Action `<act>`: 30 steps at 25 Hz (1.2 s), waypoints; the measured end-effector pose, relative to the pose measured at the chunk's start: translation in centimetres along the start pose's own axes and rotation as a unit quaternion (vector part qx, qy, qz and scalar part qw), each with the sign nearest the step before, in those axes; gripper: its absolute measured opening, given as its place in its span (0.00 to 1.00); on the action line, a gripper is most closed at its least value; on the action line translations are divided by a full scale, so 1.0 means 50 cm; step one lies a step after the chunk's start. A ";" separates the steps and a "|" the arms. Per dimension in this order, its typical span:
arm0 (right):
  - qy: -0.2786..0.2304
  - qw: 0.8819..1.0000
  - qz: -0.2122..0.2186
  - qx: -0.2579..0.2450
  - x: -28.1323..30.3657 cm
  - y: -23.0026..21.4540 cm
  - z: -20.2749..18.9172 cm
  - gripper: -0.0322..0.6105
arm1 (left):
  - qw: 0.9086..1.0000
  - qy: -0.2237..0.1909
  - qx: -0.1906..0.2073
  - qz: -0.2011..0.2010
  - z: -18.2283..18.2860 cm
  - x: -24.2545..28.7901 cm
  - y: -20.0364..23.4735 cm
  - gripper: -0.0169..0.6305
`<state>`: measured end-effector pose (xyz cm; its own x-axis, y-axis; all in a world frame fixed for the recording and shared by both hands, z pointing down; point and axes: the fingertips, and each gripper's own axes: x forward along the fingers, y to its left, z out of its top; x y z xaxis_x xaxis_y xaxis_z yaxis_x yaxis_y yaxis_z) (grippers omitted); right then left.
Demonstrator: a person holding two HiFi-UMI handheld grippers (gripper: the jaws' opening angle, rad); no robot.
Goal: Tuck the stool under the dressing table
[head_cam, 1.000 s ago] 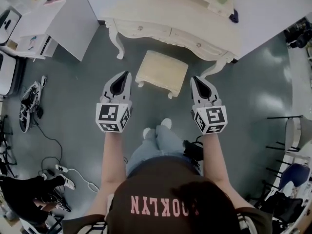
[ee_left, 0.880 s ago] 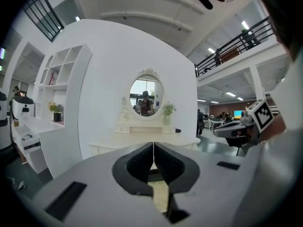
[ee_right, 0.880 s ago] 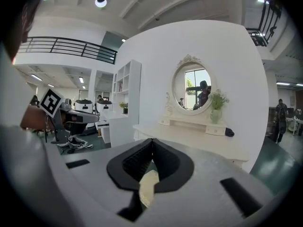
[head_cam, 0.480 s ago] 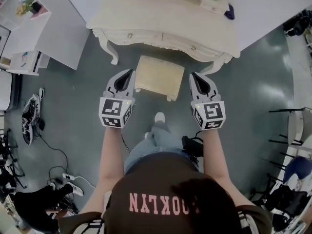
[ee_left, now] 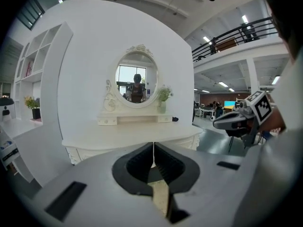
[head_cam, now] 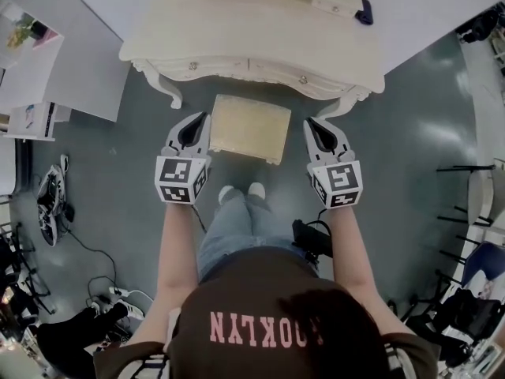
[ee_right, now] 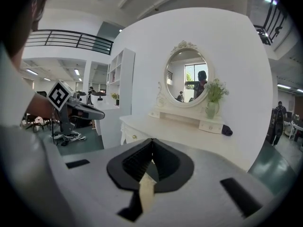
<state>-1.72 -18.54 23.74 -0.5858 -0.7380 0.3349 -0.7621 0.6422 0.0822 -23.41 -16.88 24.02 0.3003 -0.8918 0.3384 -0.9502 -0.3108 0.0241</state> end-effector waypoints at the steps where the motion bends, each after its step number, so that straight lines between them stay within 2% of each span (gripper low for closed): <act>1: 0.006 1.000 0.000 0.000 0.004 0.001 -0.008 0.05 | 1.000 0.005 -0.001 -0.002 -0.006 0.008 0.004 0.04; 5: 0.028 1.000 -0.003 0.008 0.031 0.007 -0.048 0.05 | 0.999 0.027 0.001 -0.019 -0.041 0.044 0.026 0.04; 8: 0.051 0.998 -0.016 0.032 0.057 0.012 -0.090 0.05 | 0.997 0.059 0.000 -0.040 -0.091 0.071 0.049 0.04; 13: 0.077 0.991 -0.023 0.108 0.110 0.029 -0.153 0.05 | 0.990 0.112 -0.013 -0.081 -0.173 0.111 0.087 0.04; 18: 0.125 0.982 -0.020 0.138 0.156 0.053 -0.244 0.06 | 0.981 0.156 -0.019 -0.109 -0.249 0.152 0.111 0.04; 21: 0.158 0.976 -0.016 0.149 0.168 0.077 -0.309 0.26 | 0.977 0.177 -0.029 -0.117 -0.296 0.166 0.118 0.04; 22: 0.169 0.974 -0.015 0.152 0.168 0.086 -0.332 0.29 | 0.975 0.185 -0.034 -0.120 -0.314 0.167 0.117 0.07; 25: 0.195 0.967 -0.013 0.160 0.172 0.102 -0.402 0.36 | 0.967 0.213 -0.054 -0.128 -0.378 0.171 0.110 0.29; 27: 0.213 0.963 -0.014 0.166 0.172 0.103 -0.451 0.42 | 0.963 0.230 -0.066 -0.124 -0.426 0.173 0.104 0.35; 30: 0.236 0.955 -0.019 0.181 0.170 0.106 -0.526 0.47 | 0.959 0.250 -0.076 -0.112 -0.500 0.175 0.098 0.49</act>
<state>-3.49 -15.95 51.72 -0.4313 -0.5292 0.7307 -0.8758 0.4402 -0.1981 -27.53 -17.98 50.64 0.4567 -0.5275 0.7163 -0.8791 -0.3909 0.2727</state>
